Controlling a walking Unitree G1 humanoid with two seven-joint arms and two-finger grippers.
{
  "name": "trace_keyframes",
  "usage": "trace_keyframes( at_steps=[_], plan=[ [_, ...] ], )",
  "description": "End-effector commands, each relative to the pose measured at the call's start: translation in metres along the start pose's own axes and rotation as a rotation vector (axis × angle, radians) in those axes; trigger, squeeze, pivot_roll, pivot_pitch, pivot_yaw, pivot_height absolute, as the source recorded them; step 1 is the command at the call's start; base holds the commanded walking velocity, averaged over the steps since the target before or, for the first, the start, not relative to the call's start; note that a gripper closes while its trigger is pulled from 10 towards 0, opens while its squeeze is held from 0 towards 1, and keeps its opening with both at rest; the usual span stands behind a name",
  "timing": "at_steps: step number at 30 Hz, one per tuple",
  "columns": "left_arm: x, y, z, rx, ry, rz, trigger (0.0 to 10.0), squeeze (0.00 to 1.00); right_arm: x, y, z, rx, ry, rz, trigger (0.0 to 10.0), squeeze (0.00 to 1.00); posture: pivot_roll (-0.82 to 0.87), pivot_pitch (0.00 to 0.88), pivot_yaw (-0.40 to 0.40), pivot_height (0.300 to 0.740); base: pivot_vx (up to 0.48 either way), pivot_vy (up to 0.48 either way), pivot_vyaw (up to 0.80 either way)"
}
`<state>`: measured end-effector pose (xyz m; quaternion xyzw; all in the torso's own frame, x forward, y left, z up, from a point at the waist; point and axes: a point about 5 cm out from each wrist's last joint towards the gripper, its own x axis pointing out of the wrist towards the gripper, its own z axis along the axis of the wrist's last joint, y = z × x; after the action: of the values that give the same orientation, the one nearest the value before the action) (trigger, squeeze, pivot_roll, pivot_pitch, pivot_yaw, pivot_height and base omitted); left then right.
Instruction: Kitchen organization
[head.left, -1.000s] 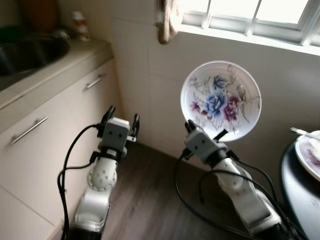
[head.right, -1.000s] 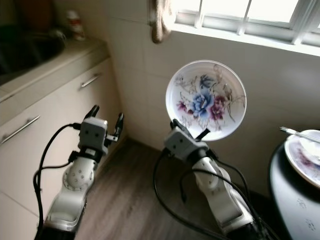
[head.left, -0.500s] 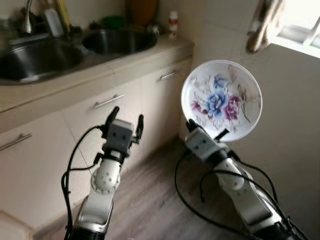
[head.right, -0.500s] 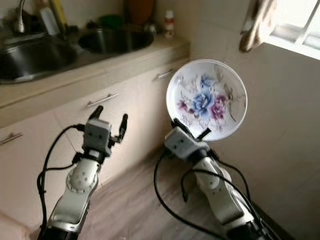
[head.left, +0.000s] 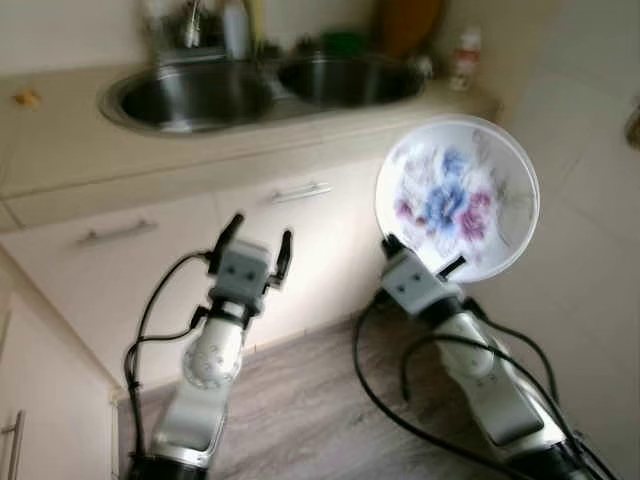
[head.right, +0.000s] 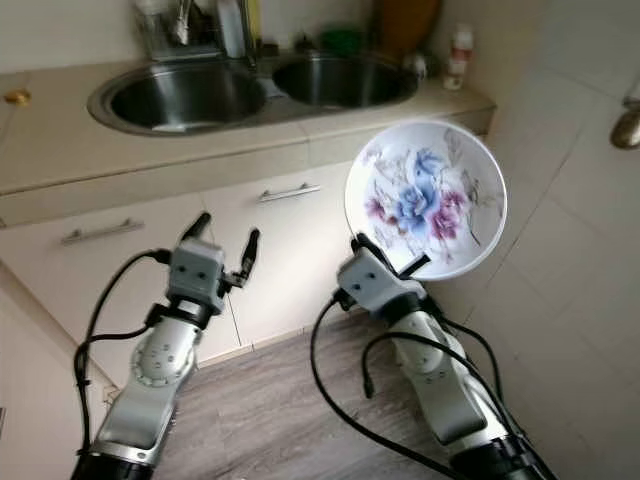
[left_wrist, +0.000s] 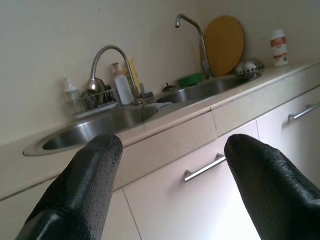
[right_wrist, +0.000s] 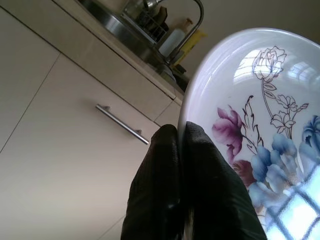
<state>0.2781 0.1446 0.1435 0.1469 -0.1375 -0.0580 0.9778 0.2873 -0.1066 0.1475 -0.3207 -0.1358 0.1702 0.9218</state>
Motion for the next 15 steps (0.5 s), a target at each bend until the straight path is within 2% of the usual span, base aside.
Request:
trace_keyframes(
  at_steps=[1,3,15],
  plan=[
    [0.0024,-0.0101,0.0077,-0.025,-0.033,-0.032,10.0,0.0,-0.0019,-0.012,-0.0049,-0.021,0.02,-0.04,1.6,0.0,0.07,0.0,-0.063,0.74,0.356,0.0,0.0],
    [0.0023,-0.0102,0.0081,-0.026,-0.033,-0.034,10.0,0.0,-0.0011,-0.0119,-0.0061,-0.015,0.034,-0.041,10.0,0.0,0.07,0.0,-0.063,0.74,0.36,0.0,0.0],
    [0.0028,-0.0104,0.0077,-0.024,-0.031,-0.038,10.0,0.0,0.0008,-0.012,-0.0064,-0.022,0.039,-0.043,10.0,0.0,0.08,0.0,-0.062,0.74,0.358,0.0,0.0]
  ],
)
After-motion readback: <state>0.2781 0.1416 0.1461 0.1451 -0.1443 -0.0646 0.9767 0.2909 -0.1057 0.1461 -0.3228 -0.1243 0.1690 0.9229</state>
